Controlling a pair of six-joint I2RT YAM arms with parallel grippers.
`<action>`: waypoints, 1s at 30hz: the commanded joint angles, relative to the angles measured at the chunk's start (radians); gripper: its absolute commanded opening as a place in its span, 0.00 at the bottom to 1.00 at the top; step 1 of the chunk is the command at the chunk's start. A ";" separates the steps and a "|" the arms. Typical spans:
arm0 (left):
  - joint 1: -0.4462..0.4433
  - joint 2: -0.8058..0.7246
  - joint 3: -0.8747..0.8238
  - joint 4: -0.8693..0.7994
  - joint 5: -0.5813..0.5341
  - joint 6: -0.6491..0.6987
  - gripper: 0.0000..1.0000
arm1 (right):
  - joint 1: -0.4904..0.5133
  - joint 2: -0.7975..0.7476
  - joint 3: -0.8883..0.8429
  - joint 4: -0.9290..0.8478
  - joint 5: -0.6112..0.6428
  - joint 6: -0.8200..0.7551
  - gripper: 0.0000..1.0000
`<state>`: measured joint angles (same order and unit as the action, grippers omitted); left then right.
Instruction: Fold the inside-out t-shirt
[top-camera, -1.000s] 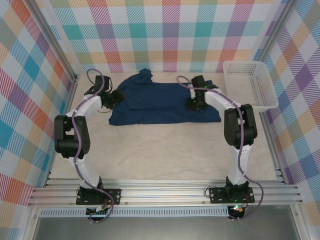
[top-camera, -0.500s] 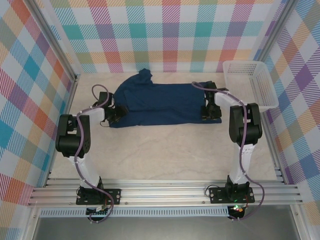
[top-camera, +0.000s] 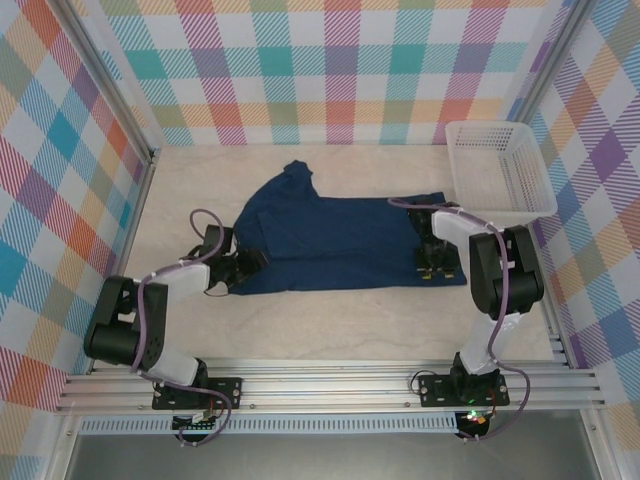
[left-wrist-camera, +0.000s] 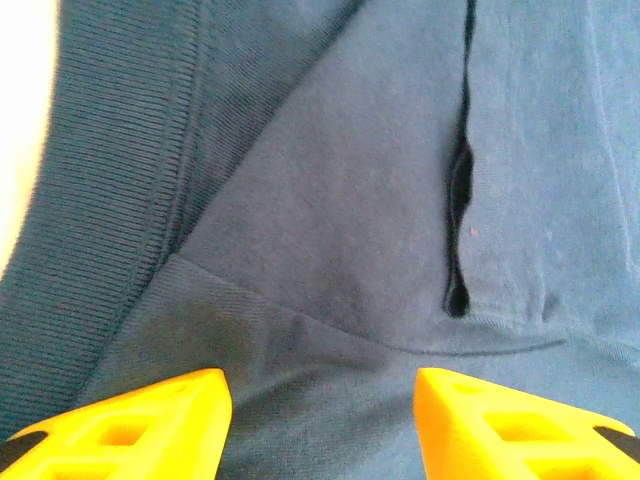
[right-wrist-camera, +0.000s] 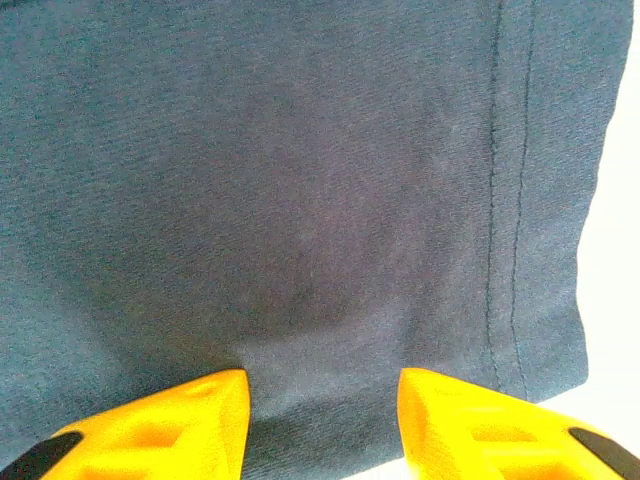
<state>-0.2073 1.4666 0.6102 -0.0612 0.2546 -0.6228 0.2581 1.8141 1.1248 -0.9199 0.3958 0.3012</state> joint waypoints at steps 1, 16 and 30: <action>-0.023 -0.056 -0.075 -0.274 -0.064 -0.052 0.54 | 0.080 -0.114 -0.004 -0.048 0.074 0.053 0.44; 0.185 -0.225 0.056 -0.266 -0.162 -0.001 0.59 | 0.636 0.119 0.252 0.730 -0.585 -0.470 0.48; 0.218 -0.262 0.023 -0.246 -0.140 0.012 0.59 | 0.667 0.402 0.507 0.607 -0.501 -0.539 0.37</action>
<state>-0.0029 1.2175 0.6464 -0.3161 0.1047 -0.6140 0.9264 2.1906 1.5902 -0.2810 -0.1318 -0.2119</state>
